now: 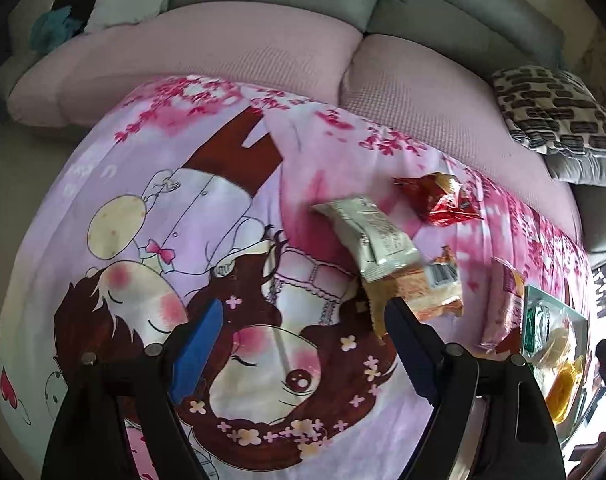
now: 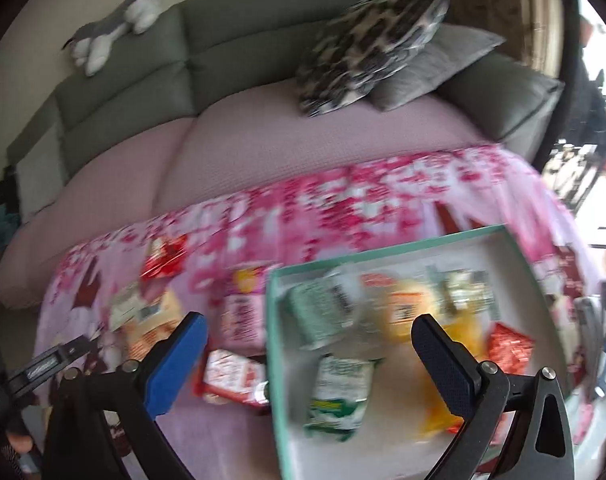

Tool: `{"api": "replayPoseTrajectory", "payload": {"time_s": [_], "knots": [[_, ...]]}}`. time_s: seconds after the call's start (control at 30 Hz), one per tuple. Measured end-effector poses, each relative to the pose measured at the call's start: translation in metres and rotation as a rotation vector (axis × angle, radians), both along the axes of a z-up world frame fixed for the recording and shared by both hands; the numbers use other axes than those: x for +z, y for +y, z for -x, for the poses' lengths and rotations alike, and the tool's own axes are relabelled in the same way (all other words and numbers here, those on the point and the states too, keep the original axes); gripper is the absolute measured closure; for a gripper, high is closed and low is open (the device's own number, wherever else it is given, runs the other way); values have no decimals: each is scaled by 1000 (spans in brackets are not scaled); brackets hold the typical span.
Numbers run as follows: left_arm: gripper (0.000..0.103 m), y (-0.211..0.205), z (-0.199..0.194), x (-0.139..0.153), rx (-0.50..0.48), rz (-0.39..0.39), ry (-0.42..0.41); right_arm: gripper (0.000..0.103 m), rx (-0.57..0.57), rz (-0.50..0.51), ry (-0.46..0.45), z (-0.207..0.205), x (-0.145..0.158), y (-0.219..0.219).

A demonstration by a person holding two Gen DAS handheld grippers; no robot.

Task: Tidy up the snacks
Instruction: 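Move both tools back over the snack pile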

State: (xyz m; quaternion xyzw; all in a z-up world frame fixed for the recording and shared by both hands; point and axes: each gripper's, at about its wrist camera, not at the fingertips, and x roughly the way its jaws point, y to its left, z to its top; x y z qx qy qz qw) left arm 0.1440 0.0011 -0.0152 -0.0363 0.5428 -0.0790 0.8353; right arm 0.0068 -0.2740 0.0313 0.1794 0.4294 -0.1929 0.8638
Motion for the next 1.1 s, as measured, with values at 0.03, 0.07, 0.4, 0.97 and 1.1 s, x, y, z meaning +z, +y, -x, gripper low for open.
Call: {"api": "replayPoseTrajectory", "payload": {"time_s": [0.03, 0.07, 0.4, 0.97, 1.1], "knots": [[19, 0, -1, -1, 2, 2, 4, 4, 19, 2, 15, -4, -5, 7], [19, -1, -1, -1, 1, 4, 6, 5, 32, -1, 19, -7, -8, 12], [19, -33, 8, -18, -80, -6, 62, 22, 151, -90, 98, -31, -52, 38], [19, -37, 16, -20, -67, -15, 77, 28, 298, -115, 140, -44, -74, 56], [19, -40, 18, -16, -78, -22, 70, 28, 280, -167, 165, -33, -76, 50]]}}
